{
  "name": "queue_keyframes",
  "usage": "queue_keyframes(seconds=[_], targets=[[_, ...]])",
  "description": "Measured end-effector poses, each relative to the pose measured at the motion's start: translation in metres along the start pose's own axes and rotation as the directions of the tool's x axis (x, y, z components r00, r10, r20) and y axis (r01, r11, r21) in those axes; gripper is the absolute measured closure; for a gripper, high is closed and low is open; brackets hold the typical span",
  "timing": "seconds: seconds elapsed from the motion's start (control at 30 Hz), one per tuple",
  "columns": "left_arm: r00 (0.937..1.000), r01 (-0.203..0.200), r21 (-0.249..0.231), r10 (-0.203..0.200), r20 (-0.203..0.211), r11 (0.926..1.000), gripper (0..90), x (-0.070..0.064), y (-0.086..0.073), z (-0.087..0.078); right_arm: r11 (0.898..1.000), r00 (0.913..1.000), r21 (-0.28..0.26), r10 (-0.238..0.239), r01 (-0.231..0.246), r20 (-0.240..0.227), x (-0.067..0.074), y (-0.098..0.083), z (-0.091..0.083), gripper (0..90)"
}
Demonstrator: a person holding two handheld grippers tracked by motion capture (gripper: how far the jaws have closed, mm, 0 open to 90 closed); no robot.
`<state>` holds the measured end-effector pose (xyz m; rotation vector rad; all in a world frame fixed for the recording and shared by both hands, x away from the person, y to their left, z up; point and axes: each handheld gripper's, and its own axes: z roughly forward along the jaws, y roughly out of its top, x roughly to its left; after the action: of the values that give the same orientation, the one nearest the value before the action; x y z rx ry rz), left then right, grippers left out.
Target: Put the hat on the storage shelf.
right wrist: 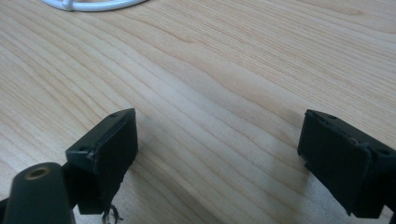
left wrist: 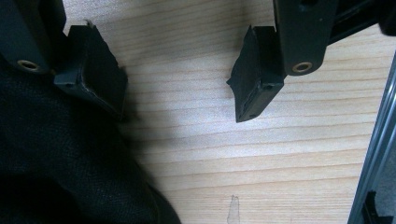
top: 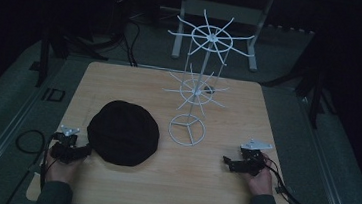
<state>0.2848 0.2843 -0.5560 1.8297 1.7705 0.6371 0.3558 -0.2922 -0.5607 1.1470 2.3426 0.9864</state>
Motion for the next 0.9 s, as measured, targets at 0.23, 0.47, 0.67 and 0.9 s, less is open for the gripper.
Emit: queue_keyframes(seconds=[0.23,0.47,0.67,0.9], targets=[[1.0000,0.010,0.024,-0.010,-0.001,0.9997,44.8,0.001,0.000,-0.005,1.000,1.0000,-0.002,0.006,-0.006,0.006,0.001,-0.001,-0.001,13.3],[0.9966,0.058,0.023,-0.059,0.058,0.9981,50.5,0.007,0.004,-0.015,1.000,1.0000,-0.003,0.006,-0.006,0.006,0.001,-0.001,-0.001,13.3],[0.9936,0.072,-0.011,-0.070,0.088,0.9974,47.3,0.010,0.013,-0.029,1.000,1.0000,-0.003,0.007,-0.007,0.007,0.001,-0.001,-0.001,13.4],[0.9910,0.083,-0.054,-0.077,0.110,0.9951,44.6,0.012,0.028,-0.038,1.000,0.9999,-0.003,0.008,-0.008,0.009,0.001,-0.001,-0.002,13.4]])
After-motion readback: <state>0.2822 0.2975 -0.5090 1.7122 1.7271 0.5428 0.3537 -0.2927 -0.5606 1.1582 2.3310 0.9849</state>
